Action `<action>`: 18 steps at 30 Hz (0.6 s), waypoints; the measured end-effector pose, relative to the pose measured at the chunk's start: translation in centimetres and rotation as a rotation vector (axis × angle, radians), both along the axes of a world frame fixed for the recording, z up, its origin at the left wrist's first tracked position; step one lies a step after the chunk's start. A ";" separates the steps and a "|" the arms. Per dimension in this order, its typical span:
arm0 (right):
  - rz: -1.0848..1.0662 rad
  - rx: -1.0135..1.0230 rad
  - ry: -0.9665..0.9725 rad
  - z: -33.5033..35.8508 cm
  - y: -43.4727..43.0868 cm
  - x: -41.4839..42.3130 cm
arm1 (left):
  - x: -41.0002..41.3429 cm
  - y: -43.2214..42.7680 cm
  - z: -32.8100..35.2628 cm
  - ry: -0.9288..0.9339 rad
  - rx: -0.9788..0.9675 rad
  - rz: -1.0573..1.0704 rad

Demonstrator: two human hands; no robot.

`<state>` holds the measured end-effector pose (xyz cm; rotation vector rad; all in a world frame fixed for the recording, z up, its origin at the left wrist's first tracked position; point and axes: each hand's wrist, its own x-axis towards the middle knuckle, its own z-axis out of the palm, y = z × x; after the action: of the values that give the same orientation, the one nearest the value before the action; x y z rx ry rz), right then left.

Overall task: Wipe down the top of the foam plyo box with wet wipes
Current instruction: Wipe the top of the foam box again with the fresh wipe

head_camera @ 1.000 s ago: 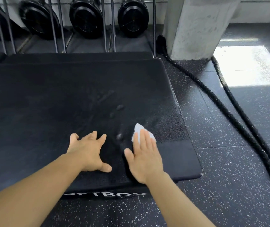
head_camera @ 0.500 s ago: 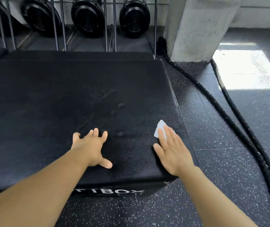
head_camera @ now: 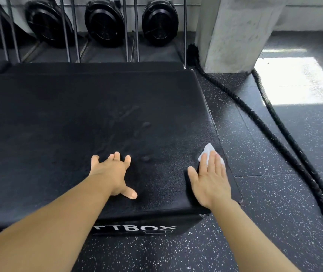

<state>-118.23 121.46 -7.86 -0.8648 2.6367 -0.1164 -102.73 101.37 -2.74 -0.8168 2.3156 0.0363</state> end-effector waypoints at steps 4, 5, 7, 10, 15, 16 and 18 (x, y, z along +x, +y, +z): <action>0.101 -0.072 0.002 0.1 -2.2 4.5 | 0.0 0.1 0.0 -0.002 -0.006 0.006; 0.141 -0.089 -0.007 0.2 -2.7 5.6 | -0.1 0.1 0.0 -0.002 -0.009 0.007; 0.252 -0.117 -0.038 0.3 -4.0 7.7 | -0.1 0.2 0.0 -0.008 -0.020 0.007; 0.443 -0.112 -0.068 0.4 -5.2 9.1 | -0.2 0.3 0.1 -0.021 -0.043 -0.009; 0.530 -0.089 0.009 0.3 -3.5 5.9 | -0.4 0.4 0.4 -0.037 -0.017 0.015; 0.498 -0.089 0.012 0.2 -2.7 4.9 | -0.4 0.4 0.4 -0.040 -0.012 0.018; 0.427 -0.076 0.036 0.1 -0.9 3.1 | -0.4 0.4 0.5 -0.048 -0.011 0.017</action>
<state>-115.09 120.52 -7.77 -1.4433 2.4277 -0.0907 -103.18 101.80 -2.25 -0.8338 2.2664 0.0110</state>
